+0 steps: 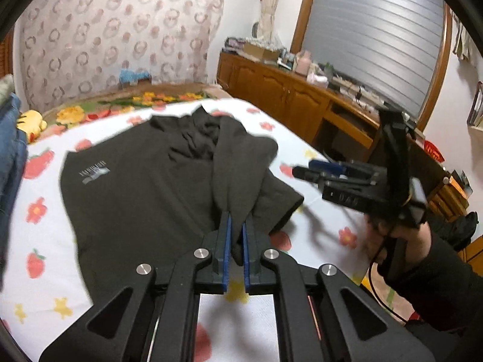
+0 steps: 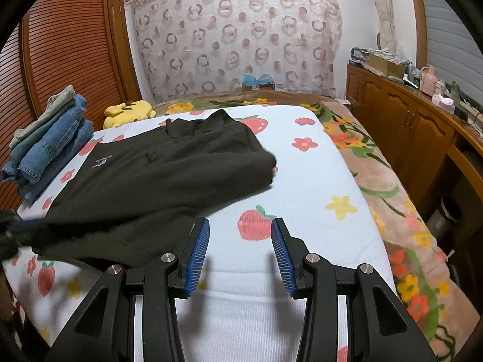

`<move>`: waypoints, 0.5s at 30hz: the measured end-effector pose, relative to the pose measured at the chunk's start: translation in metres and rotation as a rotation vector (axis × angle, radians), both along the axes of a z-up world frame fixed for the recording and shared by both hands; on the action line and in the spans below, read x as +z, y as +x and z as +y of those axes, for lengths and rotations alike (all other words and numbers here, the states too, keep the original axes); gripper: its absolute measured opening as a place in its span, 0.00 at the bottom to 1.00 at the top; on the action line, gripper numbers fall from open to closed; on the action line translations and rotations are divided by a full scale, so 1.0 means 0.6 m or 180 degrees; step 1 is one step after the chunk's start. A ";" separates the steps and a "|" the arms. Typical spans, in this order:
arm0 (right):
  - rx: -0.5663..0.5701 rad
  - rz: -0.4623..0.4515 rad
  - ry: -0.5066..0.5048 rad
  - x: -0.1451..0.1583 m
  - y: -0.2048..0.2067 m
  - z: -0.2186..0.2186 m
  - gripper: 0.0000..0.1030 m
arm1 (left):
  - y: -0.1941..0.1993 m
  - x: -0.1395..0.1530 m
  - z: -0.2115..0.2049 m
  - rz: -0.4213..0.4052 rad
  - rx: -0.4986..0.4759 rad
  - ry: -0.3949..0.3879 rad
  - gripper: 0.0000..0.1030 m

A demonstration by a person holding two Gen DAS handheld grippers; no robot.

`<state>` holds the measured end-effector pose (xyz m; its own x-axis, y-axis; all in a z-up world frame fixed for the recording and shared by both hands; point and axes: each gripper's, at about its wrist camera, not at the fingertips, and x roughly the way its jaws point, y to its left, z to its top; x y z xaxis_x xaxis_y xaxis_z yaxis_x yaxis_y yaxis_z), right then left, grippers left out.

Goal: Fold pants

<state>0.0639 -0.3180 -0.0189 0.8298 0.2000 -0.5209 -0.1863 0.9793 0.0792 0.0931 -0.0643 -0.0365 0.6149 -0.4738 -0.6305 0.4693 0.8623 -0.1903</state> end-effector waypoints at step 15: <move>0.0054 0.0041 -0.0014 -0.001 0.007 0.000 0.43 | -0.009 -0.027 0.120 0.0069 0.0497 0.0019 0.07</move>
